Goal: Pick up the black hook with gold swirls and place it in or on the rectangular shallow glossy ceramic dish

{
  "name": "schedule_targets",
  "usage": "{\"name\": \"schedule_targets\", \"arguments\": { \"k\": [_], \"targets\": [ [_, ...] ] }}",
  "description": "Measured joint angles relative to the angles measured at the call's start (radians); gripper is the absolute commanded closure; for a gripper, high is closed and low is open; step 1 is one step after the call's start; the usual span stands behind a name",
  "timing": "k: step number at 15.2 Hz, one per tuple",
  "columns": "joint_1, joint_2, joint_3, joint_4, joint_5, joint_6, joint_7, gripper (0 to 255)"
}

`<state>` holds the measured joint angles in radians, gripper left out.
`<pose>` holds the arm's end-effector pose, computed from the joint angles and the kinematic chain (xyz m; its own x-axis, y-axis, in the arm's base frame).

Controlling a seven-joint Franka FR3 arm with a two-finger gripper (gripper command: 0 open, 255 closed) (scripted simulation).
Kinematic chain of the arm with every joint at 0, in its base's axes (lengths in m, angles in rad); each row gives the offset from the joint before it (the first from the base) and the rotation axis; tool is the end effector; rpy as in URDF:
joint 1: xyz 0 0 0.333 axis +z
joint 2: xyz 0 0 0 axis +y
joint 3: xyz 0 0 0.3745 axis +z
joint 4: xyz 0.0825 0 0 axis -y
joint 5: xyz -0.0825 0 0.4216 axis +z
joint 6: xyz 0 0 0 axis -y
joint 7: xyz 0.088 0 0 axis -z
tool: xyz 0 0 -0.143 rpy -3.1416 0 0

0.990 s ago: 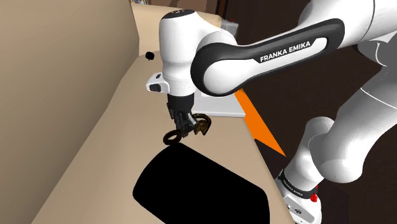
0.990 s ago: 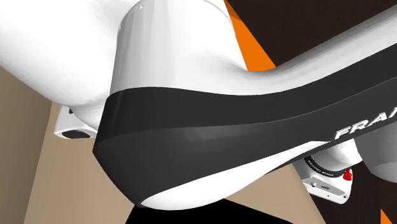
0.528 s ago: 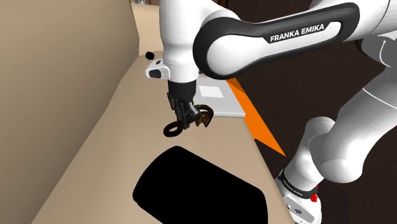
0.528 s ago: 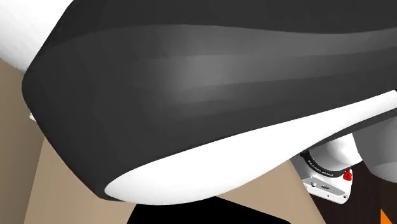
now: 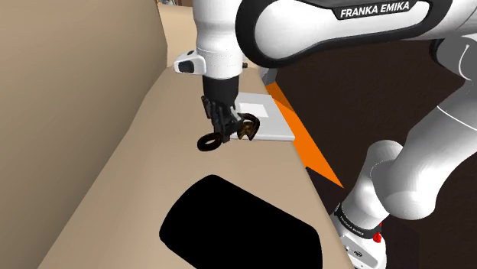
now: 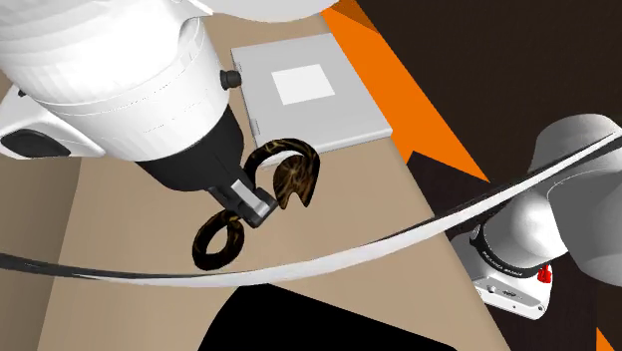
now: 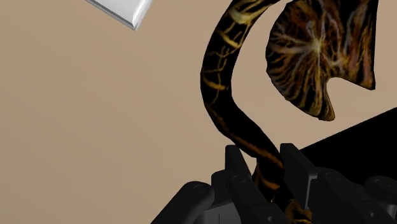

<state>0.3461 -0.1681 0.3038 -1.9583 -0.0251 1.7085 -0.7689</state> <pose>0.4153 0.3226 0.5510 0.1516 0.9816 -0.1159 0.9881 -0.1536 -0.0085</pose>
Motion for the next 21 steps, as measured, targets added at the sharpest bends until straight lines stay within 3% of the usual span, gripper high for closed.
{"name": "schedule_targets", "arguments": {
  "k": [6, 21],
  "targets": [
    [0.01, -0.012, 0.012, 0.045, 0.008, -0.057, 0.019, 255],
    [0.15, -0.07, 0.21, -0.006, 0.101, -0.063, 0.332, 255]
  ]
}}
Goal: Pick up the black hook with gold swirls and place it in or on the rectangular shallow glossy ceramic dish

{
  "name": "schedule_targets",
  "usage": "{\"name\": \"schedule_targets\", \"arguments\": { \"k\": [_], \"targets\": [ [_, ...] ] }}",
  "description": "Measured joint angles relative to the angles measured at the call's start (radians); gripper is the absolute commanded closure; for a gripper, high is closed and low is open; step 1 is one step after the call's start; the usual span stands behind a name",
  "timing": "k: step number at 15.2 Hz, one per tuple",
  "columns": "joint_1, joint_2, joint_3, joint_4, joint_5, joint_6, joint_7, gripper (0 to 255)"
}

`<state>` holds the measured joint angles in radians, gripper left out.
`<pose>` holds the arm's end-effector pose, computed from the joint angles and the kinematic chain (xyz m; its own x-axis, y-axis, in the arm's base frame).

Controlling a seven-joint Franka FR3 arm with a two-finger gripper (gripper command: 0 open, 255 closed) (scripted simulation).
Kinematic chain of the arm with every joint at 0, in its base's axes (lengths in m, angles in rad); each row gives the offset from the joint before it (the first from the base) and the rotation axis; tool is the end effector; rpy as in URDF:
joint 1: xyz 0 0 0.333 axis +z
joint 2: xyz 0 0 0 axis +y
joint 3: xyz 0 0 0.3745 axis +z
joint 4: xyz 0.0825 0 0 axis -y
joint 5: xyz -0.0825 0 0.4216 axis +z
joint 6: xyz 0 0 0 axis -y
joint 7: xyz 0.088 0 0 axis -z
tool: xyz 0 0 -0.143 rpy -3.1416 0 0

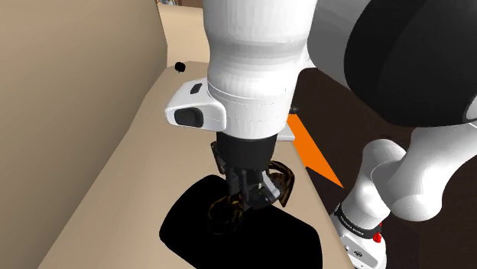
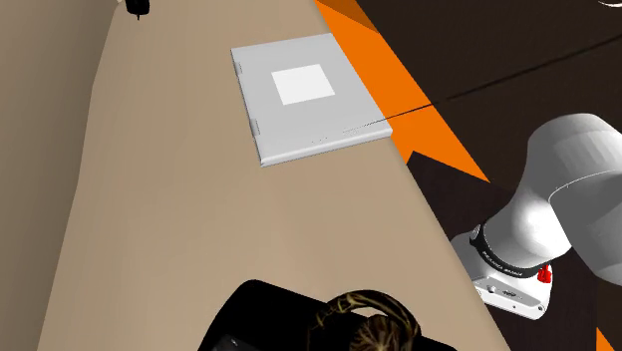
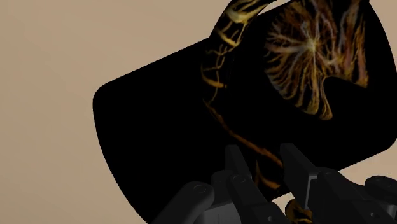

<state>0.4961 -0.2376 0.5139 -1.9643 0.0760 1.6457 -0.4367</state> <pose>0.2421 0.4445 0.5655 0.1504 0.9817 -0.1165 0.9883 -0.1524 -0.0089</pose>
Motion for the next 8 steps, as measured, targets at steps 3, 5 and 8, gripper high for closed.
{"name": "schedule_targets", "arguments": {
  "k": [3, 5, 8],
  "targets": [
    [0.003, 0.006, 0.008, -0.037, 0.001, 0.042, 0.01, 255],
    [0.005, 0.007, 0.011, -0.059, 0.002, 0.065, 0.012, 255],
    [0.005, 0.011, 0.013, -0.095, 0.001, 0.104, 0.012, 255]
  ]
}}
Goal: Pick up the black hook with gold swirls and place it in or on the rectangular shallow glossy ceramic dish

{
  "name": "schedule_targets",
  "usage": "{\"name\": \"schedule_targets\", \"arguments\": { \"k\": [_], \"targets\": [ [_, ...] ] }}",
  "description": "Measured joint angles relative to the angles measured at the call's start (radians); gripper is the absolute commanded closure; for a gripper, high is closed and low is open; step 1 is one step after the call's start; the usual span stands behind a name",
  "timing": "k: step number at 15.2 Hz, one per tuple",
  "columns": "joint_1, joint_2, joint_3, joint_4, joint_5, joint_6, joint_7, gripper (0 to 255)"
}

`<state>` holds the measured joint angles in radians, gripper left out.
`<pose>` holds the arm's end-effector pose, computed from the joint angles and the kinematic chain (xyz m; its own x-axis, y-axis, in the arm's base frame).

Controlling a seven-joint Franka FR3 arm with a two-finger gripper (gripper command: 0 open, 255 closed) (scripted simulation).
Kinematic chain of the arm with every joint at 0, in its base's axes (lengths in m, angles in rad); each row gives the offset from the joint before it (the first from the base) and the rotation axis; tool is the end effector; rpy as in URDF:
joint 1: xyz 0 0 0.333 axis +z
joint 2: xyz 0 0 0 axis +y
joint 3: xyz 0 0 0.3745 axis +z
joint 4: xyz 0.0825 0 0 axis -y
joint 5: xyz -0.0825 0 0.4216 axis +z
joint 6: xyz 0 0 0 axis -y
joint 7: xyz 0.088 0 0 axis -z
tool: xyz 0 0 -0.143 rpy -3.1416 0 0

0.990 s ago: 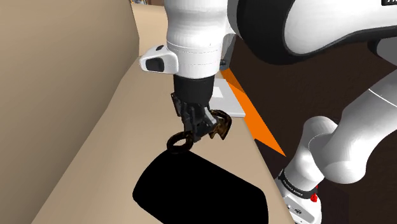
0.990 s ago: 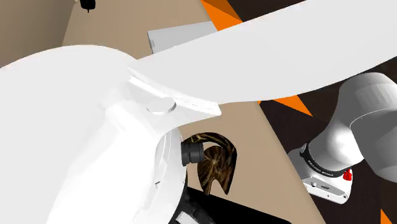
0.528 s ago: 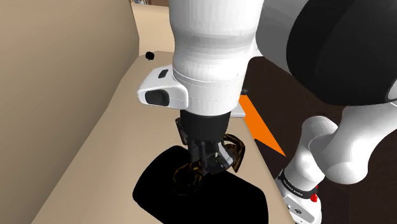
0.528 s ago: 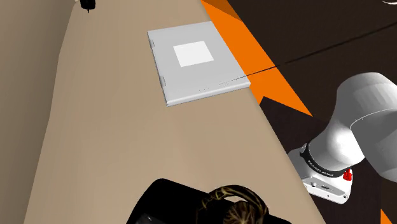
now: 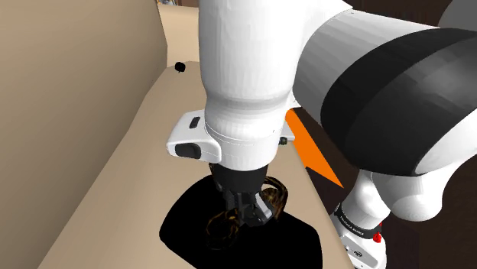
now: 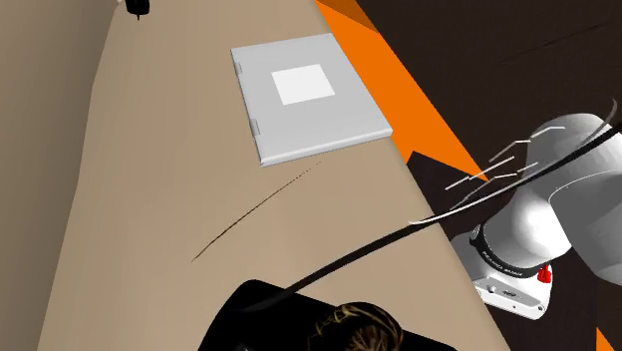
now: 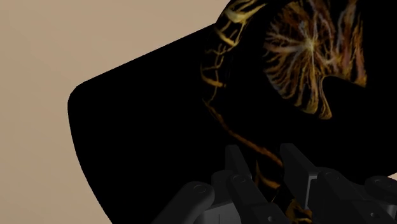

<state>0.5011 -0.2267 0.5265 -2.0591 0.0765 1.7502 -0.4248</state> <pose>0.2405 0.4471 0.5204 0.1516 0.9815 -0.1167 0.9881 -0.1537 -0.0090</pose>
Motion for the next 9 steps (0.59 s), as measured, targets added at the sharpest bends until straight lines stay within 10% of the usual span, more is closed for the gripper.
{"name": "schedule_targets", "arguments": {
  "k": [9],
  "targets": [
    [0.002, 0.006, 0.005, -0.042, 0.0, 0.048, 0.004, 255]
  ]
}}
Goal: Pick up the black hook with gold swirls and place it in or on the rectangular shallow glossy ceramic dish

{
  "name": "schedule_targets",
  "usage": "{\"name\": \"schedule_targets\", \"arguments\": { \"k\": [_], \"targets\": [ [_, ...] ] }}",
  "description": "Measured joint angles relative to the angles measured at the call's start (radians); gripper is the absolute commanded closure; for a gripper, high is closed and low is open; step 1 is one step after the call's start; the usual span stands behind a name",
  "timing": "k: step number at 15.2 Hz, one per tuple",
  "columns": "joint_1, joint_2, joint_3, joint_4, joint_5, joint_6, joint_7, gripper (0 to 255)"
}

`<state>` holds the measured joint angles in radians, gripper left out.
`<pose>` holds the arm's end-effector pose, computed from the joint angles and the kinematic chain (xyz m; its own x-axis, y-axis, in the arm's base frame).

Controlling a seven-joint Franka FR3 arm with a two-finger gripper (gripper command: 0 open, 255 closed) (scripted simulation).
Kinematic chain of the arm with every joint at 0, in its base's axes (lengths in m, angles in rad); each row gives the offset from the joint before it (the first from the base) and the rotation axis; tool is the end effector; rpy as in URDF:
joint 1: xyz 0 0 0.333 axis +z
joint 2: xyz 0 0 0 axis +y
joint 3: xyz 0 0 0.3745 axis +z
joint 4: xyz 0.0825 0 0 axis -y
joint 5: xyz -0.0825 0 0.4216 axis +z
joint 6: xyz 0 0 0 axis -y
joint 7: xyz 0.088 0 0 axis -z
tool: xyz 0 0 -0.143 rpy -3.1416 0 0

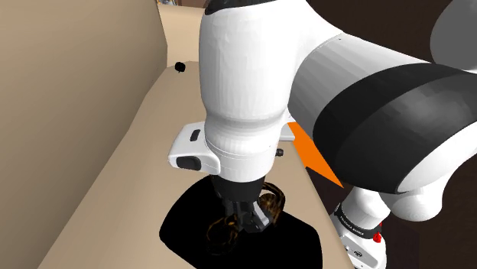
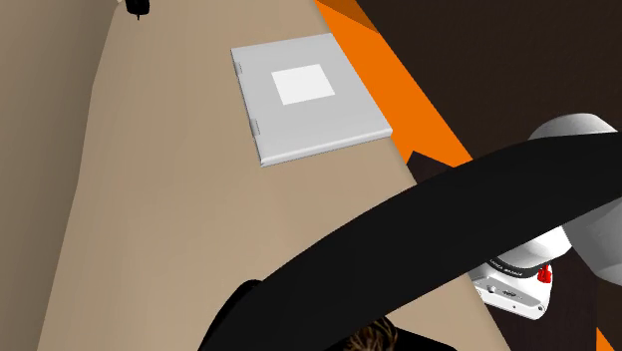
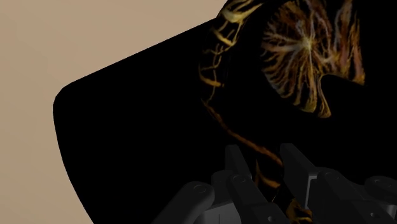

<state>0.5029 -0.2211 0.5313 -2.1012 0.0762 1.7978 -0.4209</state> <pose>0.2397 0.4469 0.5003 0.1517 0.9816 -0.1163 0.9881 -0.1538 -0.0088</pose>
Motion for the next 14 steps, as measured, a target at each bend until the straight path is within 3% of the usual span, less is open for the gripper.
{"name": "schedule_targets", "arguments": {
  "k": [1, 2, 8, 14],
  "targets": [
    [0.0, 0.0, 0.0, 0.0, 0.0, 0.0, 0.0, 255],
    [0.0, 0.0, 0.0, 0.0, 0.0, 0.0, 0.0, 0],
    [0.0, 0.0, 0.0, 0.0, 0.0, 0.0, 0.0, 0],
    [-0.004, 0.006, -0.004, 0.124, -0.006, -0.118, 0.003, 0]
  ]
}}
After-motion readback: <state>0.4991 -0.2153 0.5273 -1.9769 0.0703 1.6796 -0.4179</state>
